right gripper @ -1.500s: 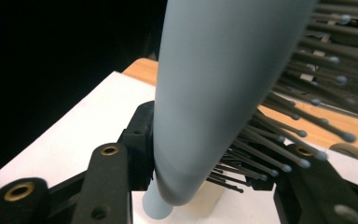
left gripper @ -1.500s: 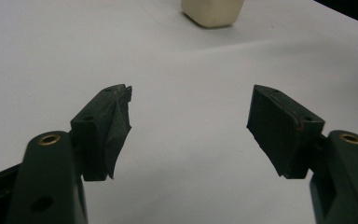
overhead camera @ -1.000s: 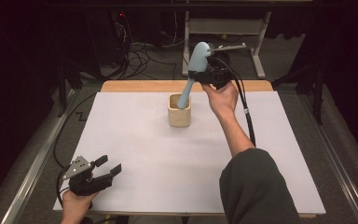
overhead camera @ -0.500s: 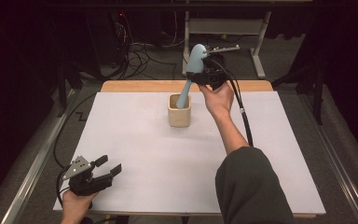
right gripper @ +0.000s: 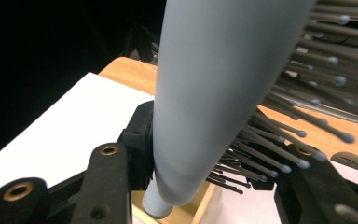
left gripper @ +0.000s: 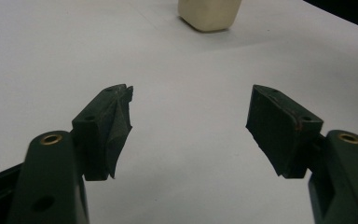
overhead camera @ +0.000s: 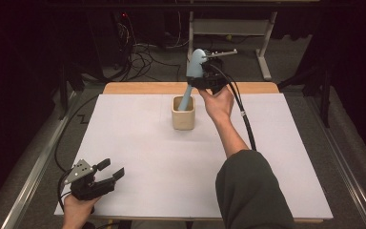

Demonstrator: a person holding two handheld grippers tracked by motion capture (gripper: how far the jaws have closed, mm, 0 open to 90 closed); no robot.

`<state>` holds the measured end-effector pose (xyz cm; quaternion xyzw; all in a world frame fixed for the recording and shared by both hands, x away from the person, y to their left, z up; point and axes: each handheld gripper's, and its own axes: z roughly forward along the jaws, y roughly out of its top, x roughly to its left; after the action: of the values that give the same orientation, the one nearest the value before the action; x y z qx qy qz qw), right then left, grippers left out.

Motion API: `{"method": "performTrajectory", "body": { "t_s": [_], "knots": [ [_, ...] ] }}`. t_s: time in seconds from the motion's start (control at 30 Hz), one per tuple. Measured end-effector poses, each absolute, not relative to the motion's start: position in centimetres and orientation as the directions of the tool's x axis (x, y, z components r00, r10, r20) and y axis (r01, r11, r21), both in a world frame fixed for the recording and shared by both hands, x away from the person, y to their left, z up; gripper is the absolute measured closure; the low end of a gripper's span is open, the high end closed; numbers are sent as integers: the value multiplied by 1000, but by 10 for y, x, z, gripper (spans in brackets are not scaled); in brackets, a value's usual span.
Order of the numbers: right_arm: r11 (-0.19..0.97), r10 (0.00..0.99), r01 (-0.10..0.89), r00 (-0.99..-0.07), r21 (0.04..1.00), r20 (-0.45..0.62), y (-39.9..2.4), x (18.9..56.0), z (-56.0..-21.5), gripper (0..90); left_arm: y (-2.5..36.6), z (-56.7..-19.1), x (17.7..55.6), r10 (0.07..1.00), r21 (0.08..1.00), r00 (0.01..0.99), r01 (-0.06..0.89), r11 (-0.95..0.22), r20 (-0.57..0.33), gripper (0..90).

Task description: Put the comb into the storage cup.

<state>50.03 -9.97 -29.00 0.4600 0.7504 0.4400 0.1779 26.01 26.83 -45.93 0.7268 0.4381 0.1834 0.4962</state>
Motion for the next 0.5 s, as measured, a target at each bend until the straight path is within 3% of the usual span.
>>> {"method": "performTrajectory", "body": {
  "t_s": [0.5],
  "knots": [
    [212, 849, 558, -511, 802, 132, -91, 504, -308, 539, 269, -459, 259, 819, 882, 549, 454, -125, -166, 312]
  ]
}}
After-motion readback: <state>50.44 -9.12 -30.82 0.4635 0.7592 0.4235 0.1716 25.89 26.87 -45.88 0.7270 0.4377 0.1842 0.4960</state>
